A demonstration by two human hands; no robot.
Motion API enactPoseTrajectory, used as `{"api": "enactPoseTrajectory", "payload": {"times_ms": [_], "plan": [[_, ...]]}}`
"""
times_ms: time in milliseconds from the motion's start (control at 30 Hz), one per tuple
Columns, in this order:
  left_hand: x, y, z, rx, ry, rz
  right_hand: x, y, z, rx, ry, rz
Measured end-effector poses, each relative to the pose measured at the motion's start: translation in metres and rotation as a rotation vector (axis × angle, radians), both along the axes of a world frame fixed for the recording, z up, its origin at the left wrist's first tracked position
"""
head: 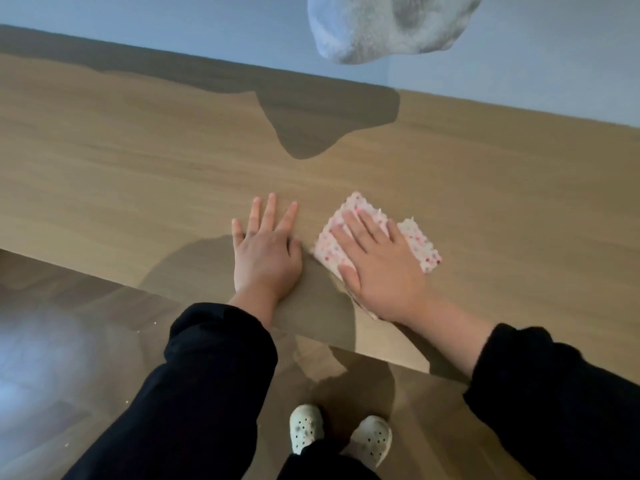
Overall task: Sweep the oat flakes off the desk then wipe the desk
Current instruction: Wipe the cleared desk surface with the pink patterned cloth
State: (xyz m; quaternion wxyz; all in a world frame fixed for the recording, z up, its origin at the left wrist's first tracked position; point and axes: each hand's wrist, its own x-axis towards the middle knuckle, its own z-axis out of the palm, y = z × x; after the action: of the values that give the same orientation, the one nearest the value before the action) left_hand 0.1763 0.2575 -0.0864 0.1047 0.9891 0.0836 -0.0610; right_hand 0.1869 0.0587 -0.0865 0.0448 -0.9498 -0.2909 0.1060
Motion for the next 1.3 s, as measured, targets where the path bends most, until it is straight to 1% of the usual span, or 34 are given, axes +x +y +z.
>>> {"api": "enactPoseTrajectory", "payload": {"times_ms": [67,133,167,200,267,300,333,367,400,500,567,633,667,700,767,833,867,933,1033,1100,1167,1233,1300], "plan": [[0.0,0.0,0.0,-0.003,-0.013,0.0,-0.045,-0.021,-0.001,0.0,0.016,0.182],[0.0,0.0,0.0,-0.003,-0.019,-0.007,-0.049,-0.047,-0.003,-0.054,0.005,0.279],[0.0,0.0,0.0,0.004,-0.02,-0.013,-0.038,-0.056,-0.004,-0.071,-0.012,0.238],[-0.001,0.0,-0.001,0.01,-0.023,-0.017,-0.023,-0.06,-0.003,-0.071,-0.026,0.131],[-0.001,-0.001,-0.002,0.014,-0.032,-0.02,0.012,-0.057,0.001,-0.084,-0.025,-0.181],[-0.001,-0.001,-0.002,0.015,-0.036,-0.018,0.022,-0.048,0.001,-0.092,-0.003,-0.295],[0.0,0.0,-0.002,0.012,-0.036,-0.016,0.025,-0.034,0.001,-0.081,0.019,-0.354],[0.0,0.0,-0.002,0.009,-0.03,-0.014,0.018,-0.019,0.001,-0.05,0.025,-0.358],[0.0,0.0,-0.001,0.004,-0.023,-0.013,0.004,-0.006,0.0,-0.026,0.011,-0.311],[0.001,0.002,0.002,-0.068,-0.023,0.0,-0.064,0.007,-0.004,-0.013,-0.023,-0.067],[0.001,0.004,0.003,-0.107,-0.035,0.004,-0.091,-0.014,-0.001,-0.039,0.011,0.056],[-0.001,0.004,0.004,-0.092,-0.027,-0.013,-0.09,-0.051,0.0,-0.052,0.017,0.117],[-0.001,0.004,0.004,-0.077,-0.025,-0.023,-0.083,-0.068,0.002,-0.061,0.014,0.082],[-0.001,0.004,0.004,-0.067,-0.023,-0.03,-0.073,-0.082,0.003,-0.072,0.012,-0.006],[0.0,0.003,0.004,-0.071,-0.025,-0.029,-0.052,-0.093,0.005,-0.091,0.014,-0.241],[0.0,0.003,0.003,-0.103,-0.056,-0.013,-0.034,-0.077,0.003,-0.112,0.016,-0.391],[-0.001,0.003,0.002,-0.128,-0.079,-0.005,-0.028,-0.061,0.004,-0.112,0.016,-0.421],[-0.002,0.004,0.002,-0.17,-0.15,0.0,-0.027,-0.024,0.004,-0.096,0.021,-0.387],[-0.009,0.002,0.002,-0.125,-0.257,-0.046,-0.053,-0.002,0.003,-0.031,0.024,-0.129],[-0.015,-0.005,0.002,-0.093,-0.253,-0.024,-0.076,-0.026,0.0,0.009,0.016,0.057],[-0.021,-0.018,0.003,-0.095,-0.219,0.016,-0.094,-0.07,-0.001,0.002,0.042,0.123],[-0.027,-0.037,0.004,-0.078,-0.185,-0.019,-0.099,-0.12,0.0,-0.04,0.035,0.023],[-0.029,-0.059,0.005,-0.081,-0.162,-0.054,-0.086,-0.158,0.004,-0.097,0.017,-0.198]]}}
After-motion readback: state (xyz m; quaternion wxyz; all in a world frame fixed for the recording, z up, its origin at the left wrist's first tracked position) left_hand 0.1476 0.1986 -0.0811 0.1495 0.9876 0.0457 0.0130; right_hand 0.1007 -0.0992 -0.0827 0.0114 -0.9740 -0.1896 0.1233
